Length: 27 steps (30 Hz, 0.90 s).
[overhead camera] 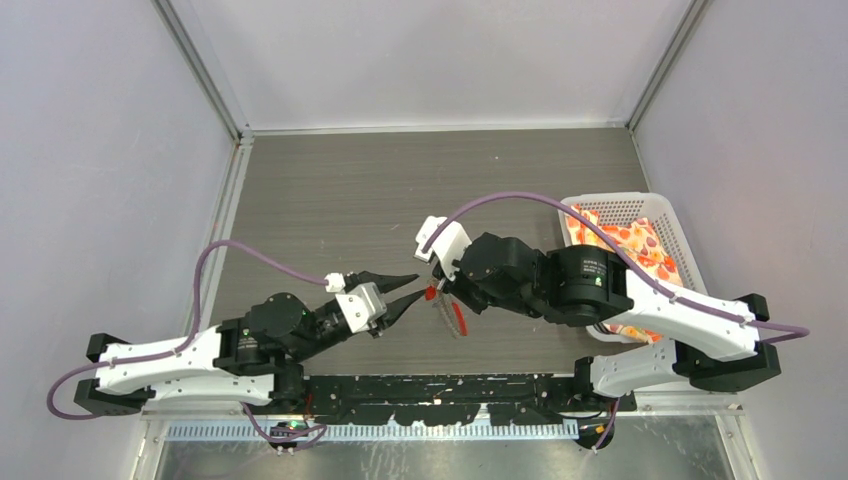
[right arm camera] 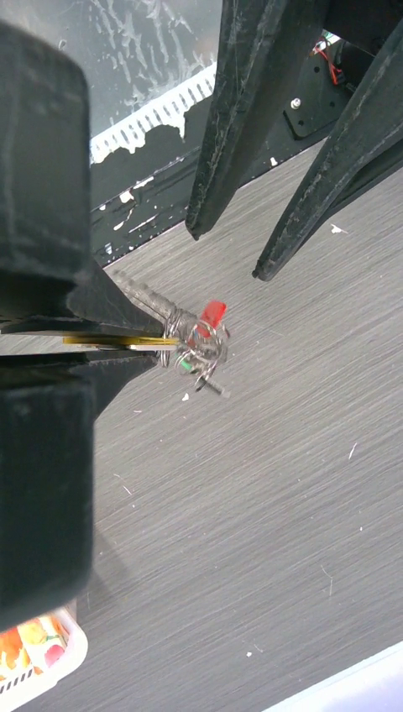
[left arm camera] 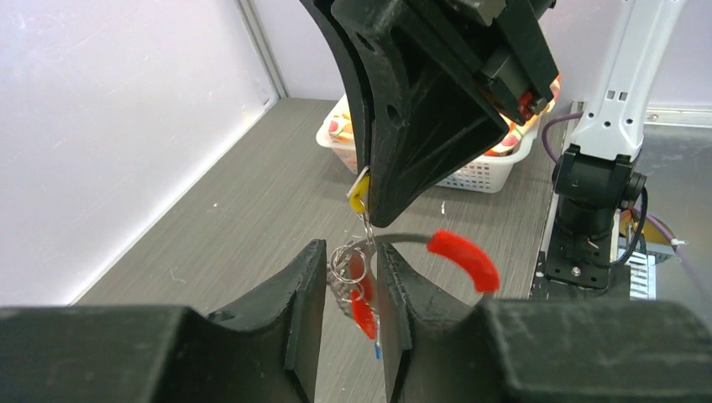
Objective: Remove the keys from the keyring
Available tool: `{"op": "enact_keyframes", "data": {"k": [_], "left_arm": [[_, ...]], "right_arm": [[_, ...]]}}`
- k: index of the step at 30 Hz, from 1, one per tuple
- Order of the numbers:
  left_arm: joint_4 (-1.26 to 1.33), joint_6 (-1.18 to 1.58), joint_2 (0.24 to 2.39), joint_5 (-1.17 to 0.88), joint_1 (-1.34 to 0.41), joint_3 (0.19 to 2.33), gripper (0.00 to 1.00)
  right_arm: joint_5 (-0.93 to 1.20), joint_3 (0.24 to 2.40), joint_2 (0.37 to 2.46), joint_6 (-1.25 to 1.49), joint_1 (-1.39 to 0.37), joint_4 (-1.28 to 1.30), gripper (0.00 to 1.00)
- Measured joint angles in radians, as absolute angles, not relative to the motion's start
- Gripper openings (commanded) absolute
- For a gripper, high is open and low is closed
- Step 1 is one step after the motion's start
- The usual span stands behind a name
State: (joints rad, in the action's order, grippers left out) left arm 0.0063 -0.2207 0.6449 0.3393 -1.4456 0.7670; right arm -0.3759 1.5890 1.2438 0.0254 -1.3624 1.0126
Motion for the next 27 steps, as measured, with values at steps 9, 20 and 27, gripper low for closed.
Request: {"op": "enact_keyframes", "data": {"k": [9,20,27], "left_arm": [[-0.046,-0.203,0.721,0.305,-1.446,0.816,0.31],[-0.027,-0.185,0.781,0.326,-1.446,0.814,0.31],[0.014,-0.191,0.775,0.358,-1.446,0.811,0.3]], "right_arm": [[-0.381,1.604,1.245,0.02,-1.374,1.027,0.01],[-0.395,1.622,1.265,0.016,-1.382,1.034,0.01],[-0.4,1.629,1.266,0.014,-1.386,1.034,0.01]]}}
